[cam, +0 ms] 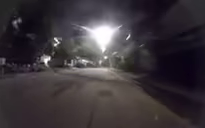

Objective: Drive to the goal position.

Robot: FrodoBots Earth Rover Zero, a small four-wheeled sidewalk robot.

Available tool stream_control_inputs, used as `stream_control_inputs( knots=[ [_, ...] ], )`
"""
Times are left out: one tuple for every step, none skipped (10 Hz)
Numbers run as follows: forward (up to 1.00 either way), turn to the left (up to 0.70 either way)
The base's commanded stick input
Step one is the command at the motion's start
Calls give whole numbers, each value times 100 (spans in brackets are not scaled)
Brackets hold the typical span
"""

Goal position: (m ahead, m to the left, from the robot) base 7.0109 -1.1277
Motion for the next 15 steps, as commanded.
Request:
stream_control_inputs(
  knots=[
    [70,-35],
    [70,-35],
    [70,-35],
    [70,0],
    [70,0],
    [70,0],
    [70,-2],
    [70,-13],
    [70,-34],
    [70,-17],
    [70,0],
    [70,0],
    [70,0],
    [70,0],
    [70,0]
  ],
)
